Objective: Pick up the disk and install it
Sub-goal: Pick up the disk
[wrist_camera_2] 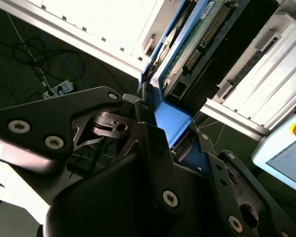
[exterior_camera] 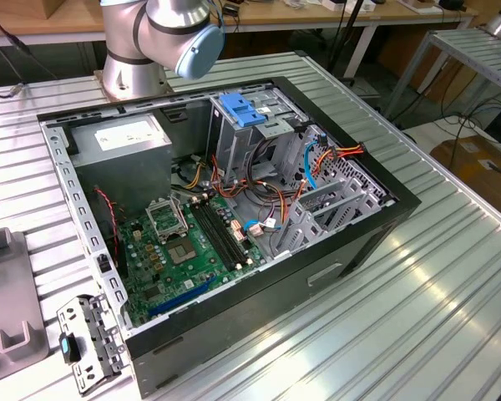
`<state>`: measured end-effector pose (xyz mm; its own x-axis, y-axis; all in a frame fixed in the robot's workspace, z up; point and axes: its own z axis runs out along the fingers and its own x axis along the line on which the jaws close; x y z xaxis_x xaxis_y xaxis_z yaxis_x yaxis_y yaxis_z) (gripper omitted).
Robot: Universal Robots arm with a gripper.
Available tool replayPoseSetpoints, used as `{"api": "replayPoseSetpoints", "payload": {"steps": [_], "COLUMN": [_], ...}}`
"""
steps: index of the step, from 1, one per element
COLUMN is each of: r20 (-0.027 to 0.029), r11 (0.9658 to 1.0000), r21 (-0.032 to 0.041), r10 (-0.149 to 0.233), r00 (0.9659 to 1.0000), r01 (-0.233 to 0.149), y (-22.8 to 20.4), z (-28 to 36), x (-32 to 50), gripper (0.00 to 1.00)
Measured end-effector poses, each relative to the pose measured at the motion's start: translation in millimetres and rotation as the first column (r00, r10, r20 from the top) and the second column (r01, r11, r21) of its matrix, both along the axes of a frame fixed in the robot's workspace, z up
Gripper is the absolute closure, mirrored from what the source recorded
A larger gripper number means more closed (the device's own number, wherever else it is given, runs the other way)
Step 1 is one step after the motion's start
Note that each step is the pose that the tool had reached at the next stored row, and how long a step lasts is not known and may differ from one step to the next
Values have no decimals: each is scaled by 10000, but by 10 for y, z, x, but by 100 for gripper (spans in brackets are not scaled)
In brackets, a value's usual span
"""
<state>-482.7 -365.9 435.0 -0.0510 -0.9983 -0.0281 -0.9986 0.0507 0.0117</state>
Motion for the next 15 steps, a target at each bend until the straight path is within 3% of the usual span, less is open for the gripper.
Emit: {"api": "replayPoseSetpoints", "payload": {"steps": [15], "r20": [-21], "r11": [10000], "r21": [0], "r10": [0], "r00": [10000], "r01": [0], "y": [0], "z": [123], "x": [0], "gripper": [63]}}
